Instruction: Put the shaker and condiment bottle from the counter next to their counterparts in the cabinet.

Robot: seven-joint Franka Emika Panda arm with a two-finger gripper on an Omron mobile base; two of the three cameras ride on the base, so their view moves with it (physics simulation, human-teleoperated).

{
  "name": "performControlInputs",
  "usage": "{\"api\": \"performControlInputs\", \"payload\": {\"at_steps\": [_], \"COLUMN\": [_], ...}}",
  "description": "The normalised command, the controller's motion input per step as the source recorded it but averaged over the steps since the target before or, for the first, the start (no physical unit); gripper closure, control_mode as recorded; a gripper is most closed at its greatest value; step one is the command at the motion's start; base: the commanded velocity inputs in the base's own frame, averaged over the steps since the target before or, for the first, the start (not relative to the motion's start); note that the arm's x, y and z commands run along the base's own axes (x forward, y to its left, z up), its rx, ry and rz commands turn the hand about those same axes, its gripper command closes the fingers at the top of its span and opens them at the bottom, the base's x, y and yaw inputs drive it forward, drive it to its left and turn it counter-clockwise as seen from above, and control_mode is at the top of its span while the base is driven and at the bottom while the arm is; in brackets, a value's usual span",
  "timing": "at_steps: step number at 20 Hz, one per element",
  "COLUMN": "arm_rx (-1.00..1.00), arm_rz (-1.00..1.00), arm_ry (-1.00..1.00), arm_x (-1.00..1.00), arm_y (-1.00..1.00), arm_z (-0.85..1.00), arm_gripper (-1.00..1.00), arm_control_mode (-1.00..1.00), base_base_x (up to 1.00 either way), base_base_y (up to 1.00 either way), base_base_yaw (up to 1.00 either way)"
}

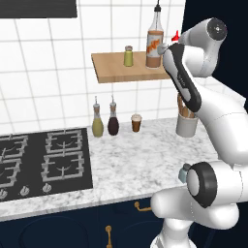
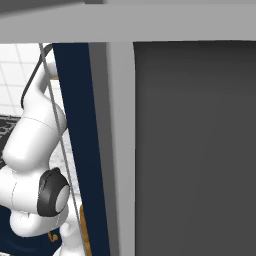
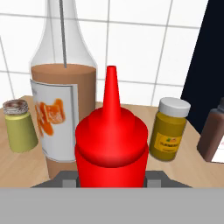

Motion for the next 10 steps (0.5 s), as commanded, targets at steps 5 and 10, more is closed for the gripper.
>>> {"api": "performControlInputs", "payload": {"at_steps": [5, 10], "arm_rx": [0.03, 0.02], "arm_rz": [0.02, 0.01], "arm_ry": [0.0, 0.0], "arm_x": [0.14, 0.03], "arm_y": [-0.15, -0.03], "arm_z": [-0.01, 0.0], "arm_gripper": [1.0, 1.0], "arm_control_mode": [-1.0, -1.0], "base_base_x": [0.0, 0.0], "base_base_y": [0.0, 0.0], "base_base_yaw": [0.0, 0.0]}}
